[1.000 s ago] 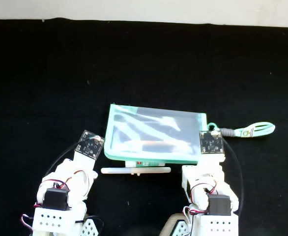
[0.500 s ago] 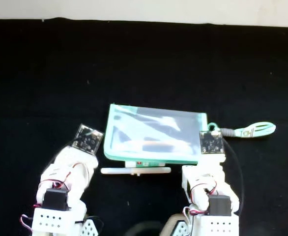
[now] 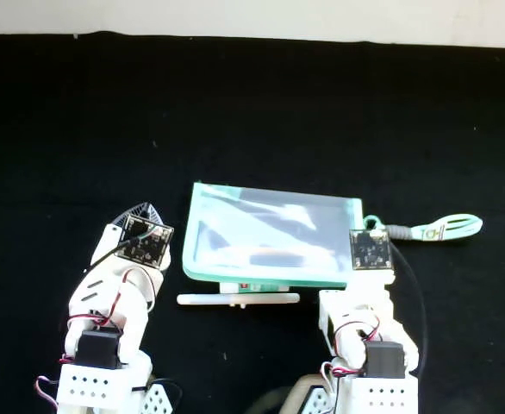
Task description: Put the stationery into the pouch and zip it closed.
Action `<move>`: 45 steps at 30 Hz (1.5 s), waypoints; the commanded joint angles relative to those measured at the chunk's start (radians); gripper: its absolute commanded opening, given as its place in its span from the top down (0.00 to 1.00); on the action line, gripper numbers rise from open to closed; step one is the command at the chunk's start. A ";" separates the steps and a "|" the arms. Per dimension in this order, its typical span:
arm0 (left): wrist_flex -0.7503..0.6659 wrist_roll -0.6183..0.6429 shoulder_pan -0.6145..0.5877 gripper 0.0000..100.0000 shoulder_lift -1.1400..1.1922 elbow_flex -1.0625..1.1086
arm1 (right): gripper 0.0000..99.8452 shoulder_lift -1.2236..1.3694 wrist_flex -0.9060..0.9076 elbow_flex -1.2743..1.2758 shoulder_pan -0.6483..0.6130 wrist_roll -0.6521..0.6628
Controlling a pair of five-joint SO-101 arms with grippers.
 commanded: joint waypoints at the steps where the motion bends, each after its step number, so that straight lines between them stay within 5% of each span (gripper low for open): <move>1: -0.023 0.000 0.013 0.99 -0.033 0.015 | 0.94 -0.007 0.004 0.128 -0.005 -0.006; 14: 0.009 0.000 0.013 0.99 -0.030 -0.145 | 0.93 -0.001 -0.572 0.096 0.084 0.068; 18: 0.164 0.000 0.013 0.99 -0.025 -0.291 | 0.93 -0.002 -0.427 0.008 0.116 0.278; 26: 0.384 0.000 0.013 0.99 -0.033 -0.387 | 0.83 -0.004 0.004 -0.214 0.120 0.394; 37: 0.391 0.002 0.013 0.99 -0.024 -0.570 | 0.78 0.021 0.119 -0.507 0.120 0.393; 45: 0.339 0.002 0.015 0.99 0.001 -0.664 | 0.78 0.403 0.335 -0.967 0.119 0.382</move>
